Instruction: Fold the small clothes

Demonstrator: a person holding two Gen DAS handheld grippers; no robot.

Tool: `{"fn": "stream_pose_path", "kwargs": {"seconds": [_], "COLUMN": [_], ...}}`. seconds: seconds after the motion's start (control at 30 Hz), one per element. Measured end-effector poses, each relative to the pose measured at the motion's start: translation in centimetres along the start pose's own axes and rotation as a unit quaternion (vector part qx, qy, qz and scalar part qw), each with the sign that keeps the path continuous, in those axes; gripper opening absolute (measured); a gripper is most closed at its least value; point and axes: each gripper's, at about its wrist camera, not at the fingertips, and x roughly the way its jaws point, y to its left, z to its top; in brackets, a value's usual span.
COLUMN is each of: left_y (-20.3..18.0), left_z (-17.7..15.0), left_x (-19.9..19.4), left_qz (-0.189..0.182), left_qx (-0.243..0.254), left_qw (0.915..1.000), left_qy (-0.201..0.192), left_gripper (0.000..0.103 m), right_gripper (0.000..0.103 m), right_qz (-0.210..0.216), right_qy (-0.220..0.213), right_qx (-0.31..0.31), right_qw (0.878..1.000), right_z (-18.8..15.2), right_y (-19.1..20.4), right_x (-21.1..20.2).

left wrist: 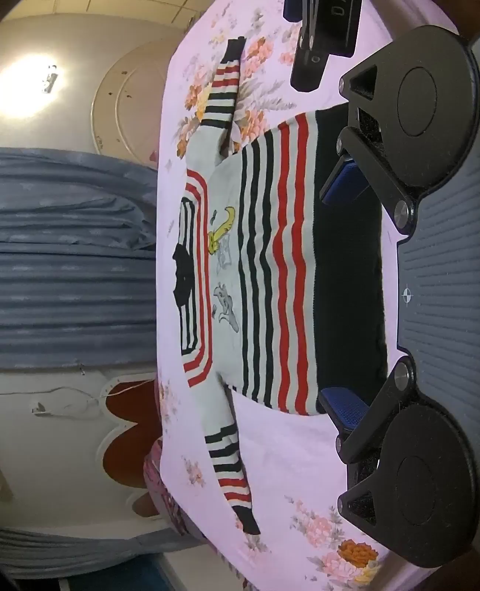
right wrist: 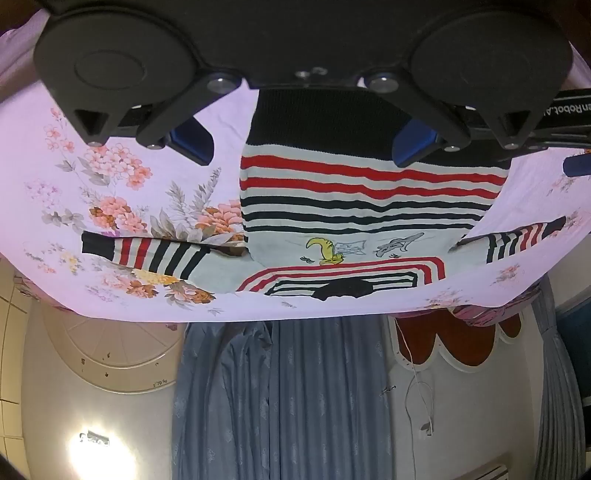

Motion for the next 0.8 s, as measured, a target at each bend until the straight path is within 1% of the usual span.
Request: {"fn": "stream_pose_path", "kwargs": {"seconds": [0.2,0.33,0.53,0.8], "left_y": [-0.8,-0.4,-1.1,-0.5], "left_z": [-0.5,-0.3,-0.4,-0.6], "left_x": [-0.1,0.1,-0.2,-0.1], "left_qz": [0.002,-0.003,-0.004,-0.004], "left_qx": [0.000,-0.003,0.002,-0.007], "left_qw": [1.0000,1.0000,1.0000,1.0000], "left_qy": [-0.001,0.004,-0.001,0.005], "left_gripper": [0.103,0.103,0.103,0.103], "right_gripper": [0.102,0.102,0.102,0.102], "right_qz": [0.000,0.000,0.002,0.002], "right_qy": [0.002,0.001,0.001,0.001], "right_qx": [0.000,0.000,0.002,-0.001], "right_qw": [1.000,1.000,1.000,1.000], "right_z": [0.0,0.0,0.0,-0.2], "right_y": [-0.3,-0.3,-0.4,-0.6], "right_x": [0.0,0.0,0.0,-0.1]}}
